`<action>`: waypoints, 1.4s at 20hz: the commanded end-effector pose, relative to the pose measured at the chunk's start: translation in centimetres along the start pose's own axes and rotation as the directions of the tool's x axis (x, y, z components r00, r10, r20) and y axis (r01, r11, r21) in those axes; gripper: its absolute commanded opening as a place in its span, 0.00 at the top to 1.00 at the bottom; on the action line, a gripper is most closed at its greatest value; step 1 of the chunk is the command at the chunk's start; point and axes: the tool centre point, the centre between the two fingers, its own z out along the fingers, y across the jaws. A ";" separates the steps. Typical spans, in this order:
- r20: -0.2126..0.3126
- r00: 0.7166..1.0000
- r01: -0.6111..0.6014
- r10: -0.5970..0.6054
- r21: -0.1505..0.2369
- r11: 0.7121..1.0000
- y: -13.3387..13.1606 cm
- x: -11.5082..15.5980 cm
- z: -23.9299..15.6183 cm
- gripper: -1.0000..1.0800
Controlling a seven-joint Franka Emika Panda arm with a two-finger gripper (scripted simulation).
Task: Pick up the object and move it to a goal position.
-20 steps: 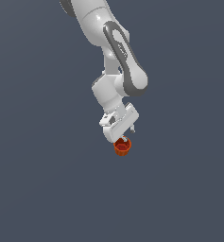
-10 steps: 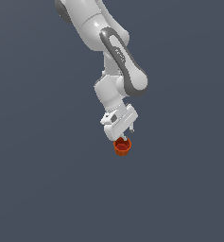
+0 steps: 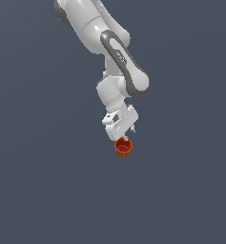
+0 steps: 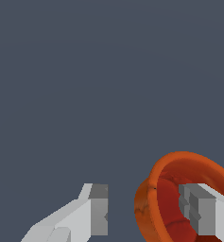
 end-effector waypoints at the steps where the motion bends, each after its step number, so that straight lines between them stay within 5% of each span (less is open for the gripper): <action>1: 0.001 1.000 0.003 -0.003 -0.002 1.000 -0.1 -0.1 0.0 0.38; 28: 0.012 1.000 -0.020 0.020 -0.016 1.000 1.1 -1.5 2.7 0.38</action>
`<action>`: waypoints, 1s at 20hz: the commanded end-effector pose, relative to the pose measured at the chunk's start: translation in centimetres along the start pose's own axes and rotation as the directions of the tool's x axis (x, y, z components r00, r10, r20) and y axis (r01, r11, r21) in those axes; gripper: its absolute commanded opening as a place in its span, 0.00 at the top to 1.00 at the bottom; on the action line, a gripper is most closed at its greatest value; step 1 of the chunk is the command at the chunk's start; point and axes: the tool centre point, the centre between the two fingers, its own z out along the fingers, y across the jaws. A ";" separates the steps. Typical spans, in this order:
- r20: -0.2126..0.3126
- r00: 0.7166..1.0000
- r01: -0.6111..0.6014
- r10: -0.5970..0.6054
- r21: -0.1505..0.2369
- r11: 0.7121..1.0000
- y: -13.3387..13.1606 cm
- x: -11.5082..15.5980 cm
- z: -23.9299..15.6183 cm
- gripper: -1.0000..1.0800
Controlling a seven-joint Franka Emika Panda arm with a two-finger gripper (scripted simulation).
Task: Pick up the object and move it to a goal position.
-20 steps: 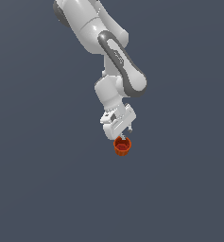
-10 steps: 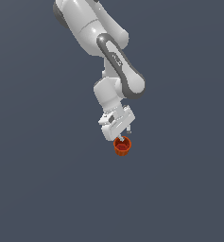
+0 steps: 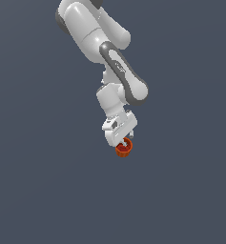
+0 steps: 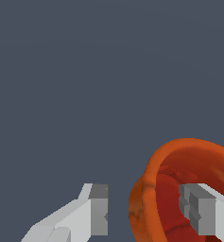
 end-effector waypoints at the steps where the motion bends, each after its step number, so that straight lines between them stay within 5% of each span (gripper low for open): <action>1: 0.000 1.000 0.000 0.000 -0.001 1.000 0.1 0.0 0.1 1.00; 20: 0.000 1.000 -0.001 0.001 -0.002 1.000 0.3 -1.1 -1.7 1.00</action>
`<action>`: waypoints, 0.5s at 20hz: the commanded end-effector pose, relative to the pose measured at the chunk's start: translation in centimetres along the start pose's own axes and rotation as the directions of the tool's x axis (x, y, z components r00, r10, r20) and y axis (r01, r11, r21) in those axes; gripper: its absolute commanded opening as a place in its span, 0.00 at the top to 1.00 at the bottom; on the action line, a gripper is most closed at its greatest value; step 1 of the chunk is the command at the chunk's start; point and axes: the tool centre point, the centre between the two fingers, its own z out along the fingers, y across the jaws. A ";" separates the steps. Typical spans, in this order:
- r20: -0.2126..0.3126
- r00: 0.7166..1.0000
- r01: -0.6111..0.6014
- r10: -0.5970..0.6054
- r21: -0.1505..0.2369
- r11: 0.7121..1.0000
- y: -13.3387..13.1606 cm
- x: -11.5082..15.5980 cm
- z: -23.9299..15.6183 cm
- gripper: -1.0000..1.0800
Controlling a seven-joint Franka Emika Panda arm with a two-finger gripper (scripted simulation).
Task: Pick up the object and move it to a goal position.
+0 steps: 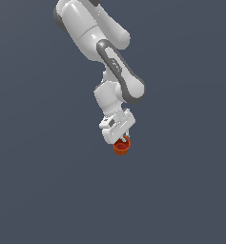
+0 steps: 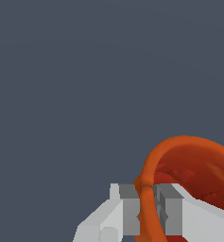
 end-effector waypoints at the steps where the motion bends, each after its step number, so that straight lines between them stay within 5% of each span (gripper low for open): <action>1: 0.000 1.000 0.000 0.000 -0.002 1.000 0.2 -0.6 -1.0 1.00; 10: 0.000 1.000 -0.002 0.002 -0.001 1.000 0.7 -4.4 -7.0 1.00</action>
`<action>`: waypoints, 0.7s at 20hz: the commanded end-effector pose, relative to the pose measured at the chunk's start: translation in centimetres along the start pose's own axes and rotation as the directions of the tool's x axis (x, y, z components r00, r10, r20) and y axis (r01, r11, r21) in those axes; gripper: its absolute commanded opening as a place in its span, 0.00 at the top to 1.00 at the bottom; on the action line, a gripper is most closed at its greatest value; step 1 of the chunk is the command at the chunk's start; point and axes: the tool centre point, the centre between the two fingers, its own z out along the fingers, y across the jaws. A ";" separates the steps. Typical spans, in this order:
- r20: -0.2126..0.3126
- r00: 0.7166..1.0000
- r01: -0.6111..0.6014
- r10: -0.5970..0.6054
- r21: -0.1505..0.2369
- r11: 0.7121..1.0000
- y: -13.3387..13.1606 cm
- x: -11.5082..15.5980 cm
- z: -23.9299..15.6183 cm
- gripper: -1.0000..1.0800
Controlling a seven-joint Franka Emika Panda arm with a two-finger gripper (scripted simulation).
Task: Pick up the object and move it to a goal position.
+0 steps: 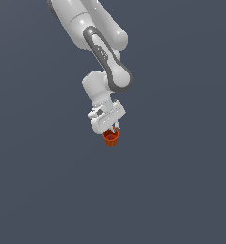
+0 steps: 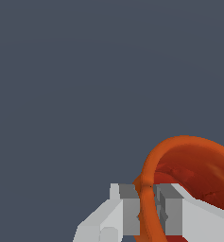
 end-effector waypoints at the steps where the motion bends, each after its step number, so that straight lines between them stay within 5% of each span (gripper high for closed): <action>1: 0.001 1.000 0.000 0.000 -0.001 1.000 0.2 -1.3 -2.1 1.00; 14: 0.000 1.000 0.001 -0.001 0.000 1.000 1.3 -5.9 -9.6 1.00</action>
